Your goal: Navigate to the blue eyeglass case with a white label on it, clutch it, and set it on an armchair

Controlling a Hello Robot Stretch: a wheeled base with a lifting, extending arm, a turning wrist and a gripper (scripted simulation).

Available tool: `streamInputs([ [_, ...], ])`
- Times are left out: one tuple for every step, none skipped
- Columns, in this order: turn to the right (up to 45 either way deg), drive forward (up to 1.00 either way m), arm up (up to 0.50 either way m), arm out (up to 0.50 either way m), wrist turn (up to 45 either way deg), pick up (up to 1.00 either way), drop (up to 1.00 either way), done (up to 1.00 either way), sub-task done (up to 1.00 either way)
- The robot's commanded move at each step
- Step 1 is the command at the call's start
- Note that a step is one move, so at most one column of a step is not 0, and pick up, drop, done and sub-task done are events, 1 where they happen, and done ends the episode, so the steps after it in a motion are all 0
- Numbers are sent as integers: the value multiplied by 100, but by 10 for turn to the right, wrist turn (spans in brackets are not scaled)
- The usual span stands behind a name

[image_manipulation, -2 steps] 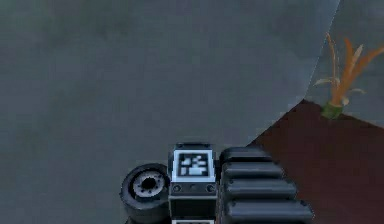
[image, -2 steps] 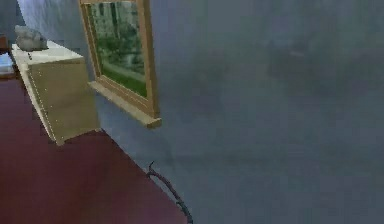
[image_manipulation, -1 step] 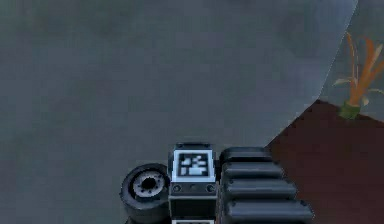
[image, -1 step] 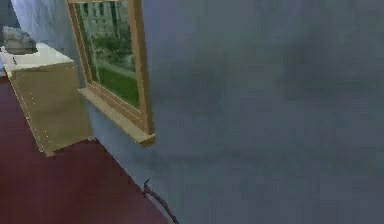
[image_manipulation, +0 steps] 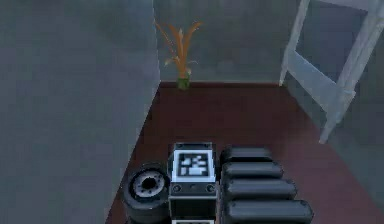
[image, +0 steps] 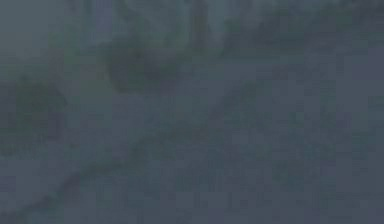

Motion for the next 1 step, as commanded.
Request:
streamInputs([
  [450,0,0,0,0,0,0,0,0],
])
